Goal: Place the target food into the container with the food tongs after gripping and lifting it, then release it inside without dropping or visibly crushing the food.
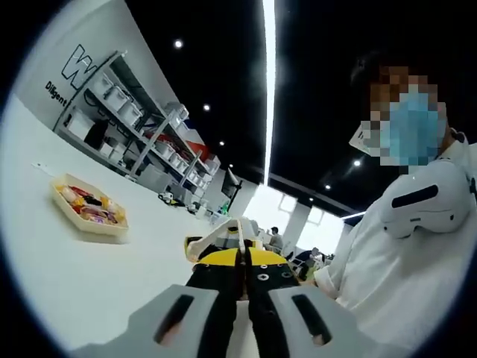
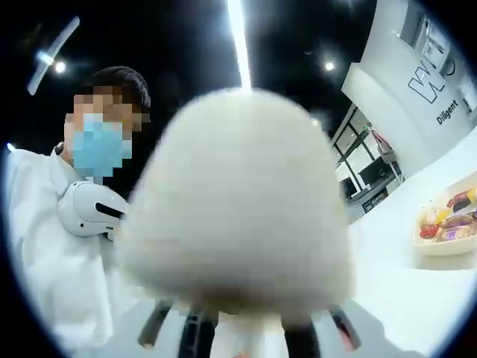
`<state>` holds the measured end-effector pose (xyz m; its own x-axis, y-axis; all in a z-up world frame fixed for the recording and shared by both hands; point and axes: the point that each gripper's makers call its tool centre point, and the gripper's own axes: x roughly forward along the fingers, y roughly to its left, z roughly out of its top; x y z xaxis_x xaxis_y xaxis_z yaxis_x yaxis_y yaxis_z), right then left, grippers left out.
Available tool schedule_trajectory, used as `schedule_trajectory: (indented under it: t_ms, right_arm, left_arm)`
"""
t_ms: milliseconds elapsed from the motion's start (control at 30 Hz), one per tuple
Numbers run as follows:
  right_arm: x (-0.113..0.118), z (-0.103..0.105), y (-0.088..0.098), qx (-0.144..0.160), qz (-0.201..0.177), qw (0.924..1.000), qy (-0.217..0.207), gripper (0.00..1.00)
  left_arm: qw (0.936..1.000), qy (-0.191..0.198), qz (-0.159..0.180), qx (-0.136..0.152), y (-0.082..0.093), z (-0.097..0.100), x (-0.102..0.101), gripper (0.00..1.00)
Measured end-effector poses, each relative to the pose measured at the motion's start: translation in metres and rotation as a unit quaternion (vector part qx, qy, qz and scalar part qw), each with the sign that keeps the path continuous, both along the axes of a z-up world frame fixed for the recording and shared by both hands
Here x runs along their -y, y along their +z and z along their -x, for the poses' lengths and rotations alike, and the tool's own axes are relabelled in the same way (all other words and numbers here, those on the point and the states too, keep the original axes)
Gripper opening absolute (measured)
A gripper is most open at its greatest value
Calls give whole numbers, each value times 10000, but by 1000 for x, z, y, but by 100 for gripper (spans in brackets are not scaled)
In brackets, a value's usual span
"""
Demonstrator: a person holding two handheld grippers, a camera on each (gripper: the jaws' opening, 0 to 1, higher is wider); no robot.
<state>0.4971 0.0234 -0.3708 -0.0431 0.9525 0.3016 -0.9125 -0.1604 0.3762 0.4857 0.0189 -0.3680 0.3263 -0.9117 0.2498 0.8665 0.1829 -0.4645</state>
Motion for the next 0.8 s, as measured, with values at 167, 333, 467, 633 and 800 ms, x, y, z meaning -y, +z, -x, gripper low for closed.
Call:
schedule_trajectory:
  t_ms: [167,333,467,633,800]
  right_arm:
    - [0,5,-4,66,85,9999,72,26]
    - [3,5,-5,137,176,9997,77,25]
    - [5,4,-7,122,291,9995,75,24]
    - [9,3,-10,190,385,9991,56,23]
    - [12,3,-10,217,462,9987,61,22]
  left_arm:
    - [10000,-79,-10,-3,0,3,-1,1]
    - [9999,-94,23,-41,-1,4,-4,1]
    - [9999,-76,48,-82,-3,3,-6,1]
    - [9999,-89,68,-111,-5,4,-8,1]
    - [9998,-117,62,-121,-6,6,-9,1]
